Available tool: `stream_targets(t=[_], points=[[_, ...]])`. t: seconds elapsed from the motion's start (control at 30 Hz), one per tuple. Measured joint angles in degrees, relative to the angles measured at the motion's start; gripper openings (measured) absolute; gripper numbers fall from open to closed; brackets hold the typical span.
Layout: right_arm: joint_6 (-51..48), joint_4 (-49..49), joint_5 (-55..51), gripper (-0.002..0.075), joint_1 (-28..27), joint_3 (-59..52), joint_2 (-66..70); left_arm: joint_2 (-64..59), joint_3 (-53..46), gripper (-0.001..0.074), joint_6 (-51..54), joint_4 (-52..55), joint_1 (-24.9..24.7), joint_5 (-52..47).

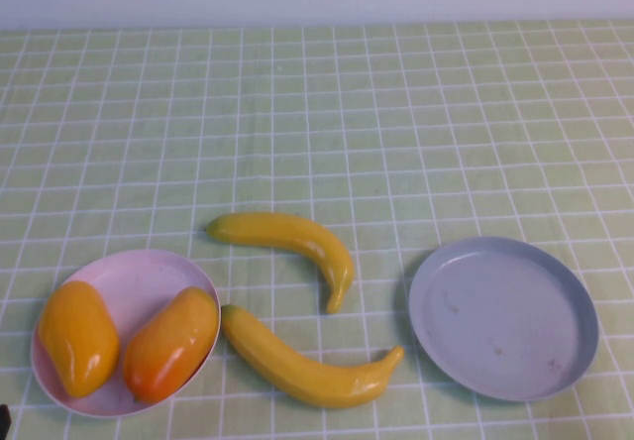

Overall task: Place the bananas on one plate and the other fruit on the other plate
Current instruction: Put another type of fruit in the right plate

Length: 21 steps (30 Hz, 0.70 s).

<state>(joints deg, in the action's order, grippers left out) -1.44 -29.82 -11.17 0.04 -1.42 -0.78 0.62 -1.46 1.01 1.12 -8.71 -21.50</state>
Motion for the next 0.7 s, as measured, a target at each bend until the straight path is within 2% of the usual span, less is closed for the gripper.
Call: stream_targets(t=[0.13, 0.3, 0.5, 0.7], points=[[0.0, -16.1, 5.4, -0.0017, 0.0, 0.0, 0.0, 0.0, 0.0, 0.0002, 0.0, 0.0, 0.0, 0.0], [0.0, -25.4, 6.5, -0.0017, 0.0, 0.0, 0.0, 0.0, 0.0, 0.0002, 0.0, 0.0, 0.0, 0.0], [-4.4, -26.4, -8.0, -0.0017, 0.0, 5.7, 1.7, 0.0, 0.0, 0.0002, 0.0, 0.0, 0.0, 0.0], [-10.5, -20.2, -23.7, -0.0017, 0.0, 18.9, 17.4, 0.0, 0.0, 0.0002, 0.0, 0.0, 0.0, 0.0]])
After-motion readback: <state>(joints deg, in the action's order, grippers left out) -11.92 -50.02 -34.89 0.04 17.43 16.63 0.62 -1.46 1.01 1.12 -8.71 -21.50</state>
